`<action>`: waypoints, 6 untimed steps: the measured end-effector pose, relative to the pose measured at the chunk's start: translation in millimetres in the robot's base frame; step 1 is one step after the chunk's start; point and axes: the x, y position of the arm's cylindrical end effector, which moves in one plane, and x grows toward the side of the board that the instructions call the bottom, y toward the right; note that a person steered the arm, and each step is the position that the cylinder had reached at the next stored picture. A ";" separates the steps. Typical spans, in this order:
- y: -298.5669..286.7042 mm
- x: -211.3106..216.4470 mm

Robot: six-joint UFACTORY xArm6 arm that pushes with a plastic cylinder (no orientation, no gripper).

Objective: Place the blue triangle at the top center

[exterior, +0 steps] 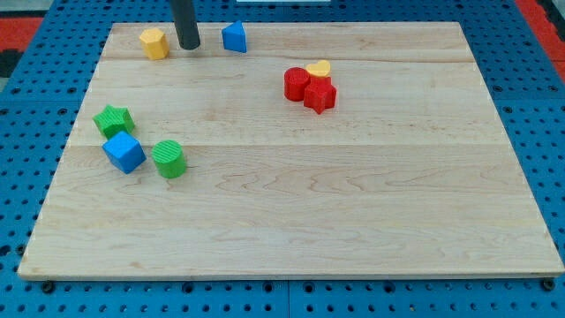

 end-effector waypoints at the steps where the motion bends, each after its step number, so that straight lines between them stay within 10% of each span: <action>1: 64.3 -4.6; 4: 10.1 -47.6; 6: 94.7 -24.9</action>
